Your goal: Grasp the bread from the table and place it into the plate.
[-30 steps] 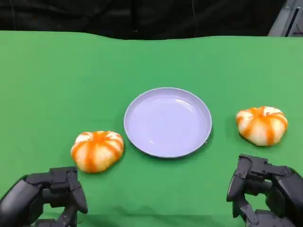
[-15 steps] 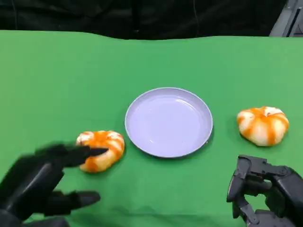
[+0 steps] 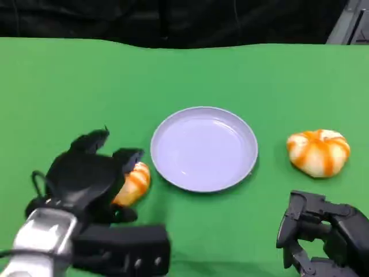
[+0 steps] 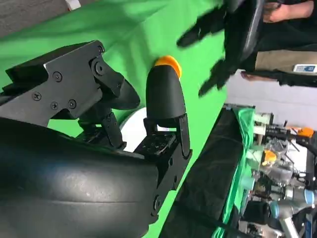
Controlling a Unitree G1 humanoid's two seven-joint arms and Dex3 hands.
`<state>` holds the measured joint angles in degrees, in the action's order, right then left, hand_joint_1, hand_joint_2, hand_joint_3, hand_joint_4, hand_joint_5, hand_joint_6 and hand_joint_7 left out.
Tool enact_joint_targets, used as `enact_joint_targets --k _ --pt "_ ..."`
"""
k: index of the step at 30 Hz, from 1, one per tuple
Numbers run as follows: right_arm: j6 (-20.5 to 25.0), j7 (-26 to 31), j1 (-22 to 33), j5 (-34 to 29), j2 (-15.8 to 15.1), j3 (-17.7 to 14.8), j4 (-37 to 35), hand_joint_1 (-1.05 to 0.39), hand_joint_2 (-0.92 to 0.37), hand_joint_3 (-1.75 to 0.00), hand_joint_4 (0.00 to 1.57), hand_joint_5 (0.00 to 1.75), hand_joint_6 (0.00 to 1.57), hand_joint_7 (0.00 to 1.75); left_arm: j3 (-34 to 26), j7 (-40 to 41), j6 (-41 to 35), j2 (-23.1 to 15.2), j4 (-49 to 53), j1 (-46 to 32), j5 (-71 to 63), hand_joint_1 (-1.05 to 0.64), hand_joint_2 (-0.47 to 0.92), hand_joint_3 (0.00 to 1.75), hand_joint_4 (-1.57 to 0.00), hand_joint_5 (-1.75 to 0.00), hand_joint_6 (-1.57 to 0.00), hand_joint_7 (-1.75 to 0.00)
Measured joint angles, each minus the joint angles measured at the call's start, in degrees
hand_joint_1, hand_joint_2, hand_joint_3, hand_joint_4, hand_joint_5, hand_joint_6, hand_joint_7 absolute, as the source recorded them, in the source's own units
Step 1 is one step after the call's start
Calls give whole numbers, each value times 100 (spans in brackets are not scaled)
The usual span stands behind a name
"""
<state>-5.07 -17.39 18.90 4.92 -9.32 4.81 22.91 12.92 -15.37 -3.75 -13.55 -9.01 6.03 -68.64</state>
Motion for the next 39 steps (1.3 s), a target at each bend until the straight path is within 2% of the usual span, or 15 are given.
enact_joint_targets --k 12,24,39 --pt "91 44 23 -72 -8 5 107 2 -66 -105 75 175 70 153 783 384 -743 6 1069 519 -316 -88 92 33 -3 -1 -31 -1" --pt "92 56 69 -78 -6 7 169 1 -66 -105 76 175 70 153 958 695 -1106 -12 1763 845 110 -88 92 36 -1 0 -30 0" --pt "92 60 178 -78 -7 9 314 0 -66 -105 76 175 71 153 1095 1333 -1036 65 3112 1407 1045 -88 92 34 -5 -1 -33 0"
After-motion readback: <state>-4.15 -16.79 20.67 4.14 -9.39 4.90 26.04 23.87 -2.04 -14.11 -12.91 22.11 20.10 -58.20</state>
